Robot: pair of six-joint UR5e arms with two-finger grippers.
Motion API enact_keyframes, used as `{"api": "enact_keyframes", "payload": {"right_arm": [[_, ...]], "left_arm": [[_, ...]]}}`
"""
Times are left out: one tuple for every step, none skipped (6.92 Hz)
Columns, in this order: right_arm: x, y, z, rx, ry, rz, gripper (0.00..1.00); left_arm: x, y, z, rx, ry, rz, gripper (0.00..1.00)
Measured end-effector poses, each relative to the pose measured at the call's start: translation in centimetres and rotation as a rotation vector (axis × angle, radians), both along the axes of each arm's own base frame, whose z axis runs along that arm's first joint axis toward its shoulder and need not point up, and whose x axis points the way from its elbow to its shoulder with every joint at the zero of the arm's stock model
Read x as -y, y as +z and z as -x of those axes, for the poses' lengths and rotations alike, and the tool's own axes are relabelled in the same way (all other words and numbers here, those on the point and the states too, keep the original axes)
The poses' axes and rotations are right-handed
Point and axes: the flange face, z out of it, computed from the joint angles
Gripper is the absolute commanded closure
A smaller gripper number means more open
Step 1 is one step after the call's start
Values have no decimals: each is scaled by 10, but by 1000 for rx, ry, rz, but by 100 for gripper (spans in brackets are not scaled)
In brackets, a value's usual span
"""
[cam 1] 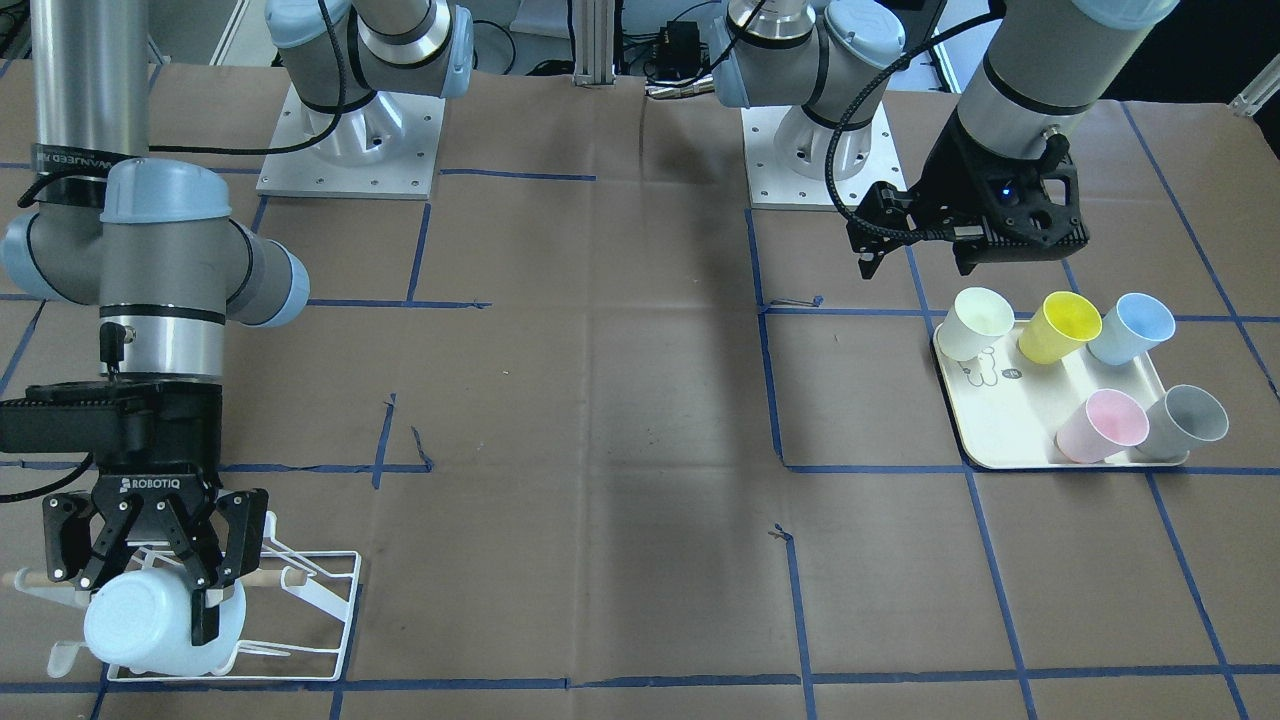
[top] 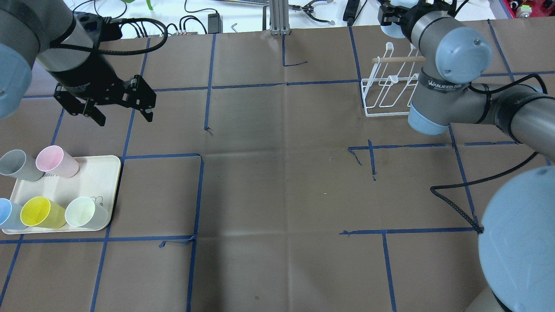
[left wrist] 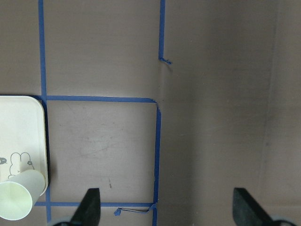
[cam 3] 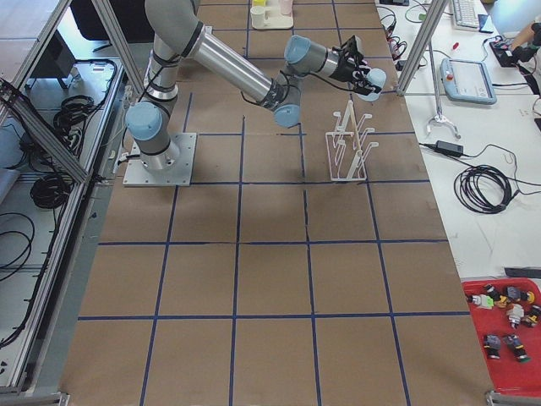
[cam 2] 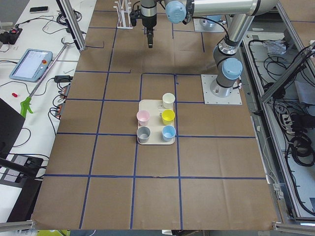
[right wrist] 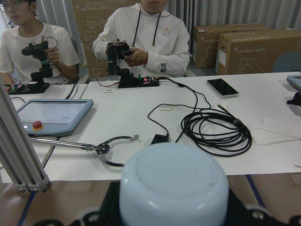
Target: Transfer IKEA cup to right arm and place on rack
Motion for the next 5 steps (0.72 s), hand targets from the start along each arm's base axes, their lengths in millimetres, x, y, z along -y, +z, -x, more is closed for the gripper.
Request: {"api": "enact_keyframes", "payload": {"right_arm": [[11, -11, 2, -9, 3, -1, 77], [20, -20, 3, -15, 7, -3, 77], [26, -27, 4, -19, 9, -2, 77], [29, -35, 4, -21, 9, -2, 77], [30, -42, 4, -22, 7, -7, 77]], "left_arm": [[-16, -8, -26, 8, 8, -17, 1], [-34, -17, -51, 7, 11, -32, 1], [-57, -30, -81, -3, 9, -47, 1], [-77, -41, -111, -13, 7, -54, 1], [-94, -53, -139, -23, -9, -55, 1]]}}
